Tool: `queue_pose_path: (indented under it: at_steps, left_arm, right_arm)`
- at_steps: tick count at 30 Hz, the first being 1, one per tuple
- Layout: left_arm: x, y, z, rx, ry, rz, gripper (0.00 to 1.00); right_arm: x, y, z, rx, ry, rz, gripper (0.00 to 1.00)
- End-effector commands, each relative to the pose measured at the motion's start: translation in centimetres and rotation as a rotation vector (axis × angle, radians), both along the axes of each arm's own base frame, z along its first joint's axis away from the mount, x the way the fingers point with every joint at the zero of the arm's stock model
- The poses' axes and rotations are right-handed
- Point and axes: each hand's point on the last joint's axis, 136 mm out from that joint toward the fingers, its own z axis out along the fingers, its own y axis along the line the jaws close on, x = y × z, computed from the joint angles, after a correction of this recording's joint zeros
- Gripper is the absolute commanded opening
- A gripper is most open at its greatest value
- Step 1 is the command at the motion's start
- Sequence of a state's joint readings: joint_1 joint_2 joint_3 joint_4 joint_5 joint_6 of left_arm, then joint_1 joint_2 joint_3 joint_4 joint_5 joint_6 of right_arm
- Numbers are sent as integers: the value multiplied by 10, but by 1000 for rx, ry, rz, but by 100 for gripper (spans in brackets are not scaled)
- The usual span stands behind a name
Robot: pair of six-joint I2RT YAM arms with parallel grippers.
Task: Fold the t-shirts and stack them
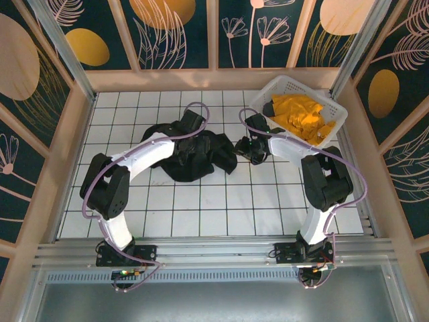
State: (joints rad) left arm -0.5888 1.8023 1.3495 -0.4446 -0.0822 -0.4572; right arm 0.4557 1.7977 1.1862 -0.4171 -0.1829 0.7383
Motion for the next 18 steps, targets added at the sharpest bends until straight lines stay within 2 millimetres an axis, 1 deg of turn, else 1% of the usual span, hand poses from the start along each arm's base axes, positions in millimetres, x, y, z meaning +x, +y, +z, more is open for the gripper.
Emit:
queue_pose_path:
  at_steps: [1, 3, 4, 5, 6, 7, 8, 11, 13, 14, 16, 18]
  left_arm:
    - [12, -5, 23, -47, -49, 8, 58]
    - [13, 4, 31, -41, -62, 43, 59]
    - [13, 12, 35, -42, -70, 69, 61]
    - [14, 22, 40, -45, -75, 105, 70]
    - [14, 33, 38, -38, -65, 142, 73]
    - [14, 47, 44, -48, -67, 184, 74]
    - [14, 60, 44, -63, -54, 220, 74]
    - [10, 104, 30, -38, -11, 336, 70]
    - [5, 130, 15, 18, 32, 395, 69]
    - [2, 140, 8, 41, 51, 406, 69]
    - [-1, 148, 0, 77, 65, 398, 70]
    - [-3, 150, -8, 106, 83, 388, 71]
  right_arm:
    - [-9, 10, -1, 19, 12, 49, 52]
    - [-11, 14, -3, 18, 18, 64, 52]
    - [-12, 15, -4, 18, 22, 70, 52]
    - [-14, 16, -6, 16, 25, 81, 52]
    - [-15, 17, -7, 13, 25, 92, 52]
    - [-17, 19, -7, 10, 24, 109, 52]
    - [-18, 22, -7, 8, 21, 128, 52]
    - [-25, 33, -13, -16, 30, 202, 52]
    - [-27, 34, -18, -44, 41, 228, 52]
    - [-31, 41, -20, -50, 45, 253, 52]
    - [-33, 43, -24, -47, 53, 260, 52]
    - [-32, 43, -27, -53, 59, 256, 52]
